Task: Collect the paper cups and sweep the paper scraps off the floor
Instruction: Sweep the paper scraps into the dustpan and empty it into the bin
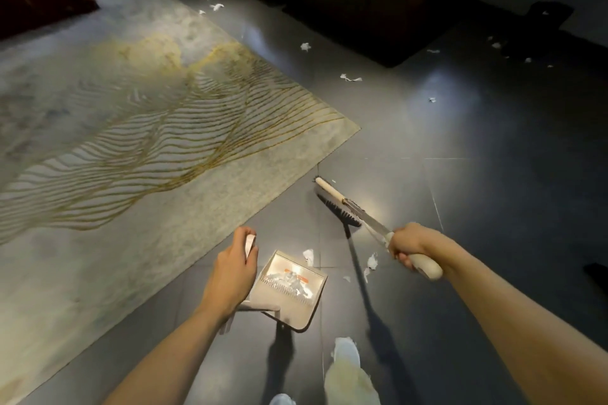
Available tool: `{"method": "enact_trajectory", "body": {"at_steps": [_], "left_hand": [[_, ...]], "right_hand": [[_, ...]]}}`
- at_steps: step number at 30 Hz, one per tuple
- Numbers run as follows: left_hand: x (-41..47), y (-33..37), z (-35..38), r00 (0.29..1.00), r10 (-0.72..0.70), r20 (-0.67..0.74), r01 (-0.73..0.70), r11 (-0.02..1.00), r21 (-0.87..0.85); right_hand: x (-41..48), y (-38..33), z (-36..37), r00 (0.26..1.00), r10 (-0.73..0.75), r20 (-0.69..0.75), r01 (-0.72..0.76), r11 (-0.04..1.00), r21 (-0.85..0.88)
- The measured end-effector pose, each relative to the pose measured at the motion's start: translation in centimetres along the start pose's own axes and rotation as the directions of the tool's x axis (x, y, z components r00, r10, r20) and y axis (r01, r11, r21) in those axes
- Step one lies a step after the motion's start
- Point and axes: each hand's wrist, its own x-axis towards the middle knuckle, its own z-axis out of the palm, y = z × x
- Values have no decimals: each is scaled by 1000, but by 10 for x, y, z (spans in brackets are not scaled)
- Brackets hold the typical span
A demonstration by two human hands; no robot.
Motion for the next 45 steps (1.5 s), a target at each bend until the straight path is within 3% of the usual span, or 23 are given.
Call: {"method": "enact_trajectory", "body": {"at_steps": [6, 13, 19, 23, 28, 32, 39, 45], "left_hand": [[22, 1, -3, 997, -42, 69, 40, 999, 31], [27, -5, -11, 995, -88, 51, 83, 992, 91], [33, 6, -7, 994, -109, 15, 107, 990, 90], [31, 7, -5, 997, -74, 14, 73, 995, 73], [36, 3, -7, 1000, -14, 22, 13, 999, 30], [25, 5, -4, 998, 59, 38, -59, 998, 4], [10, -9, -14, 994, 93, 49, -91, 995, -39], [-7, -24, -19, 974, 164, 157, -161, 986, -33]], "right_hand": [[70, -51, -49, 996, -41, -81, 41, 999, -4], [139, -71, -58, 999, -25, 45, 36, 966, -255], [118, -69, -27, 982, 32, 186, 82, 815, -573], [83, -54, -12, 978, 66, 198, 76, 770, -634], [20, -4, 25, 950, 175, 259, -44, 895, -444], [-38, 27, 49, 931, 169, 323, -65, 949, -310], [-89, 55, 48, 957, 96, 273, -71, 993, -97], [-88, 75, 37, 977, 126, 174, -146, 983, 111]]}}
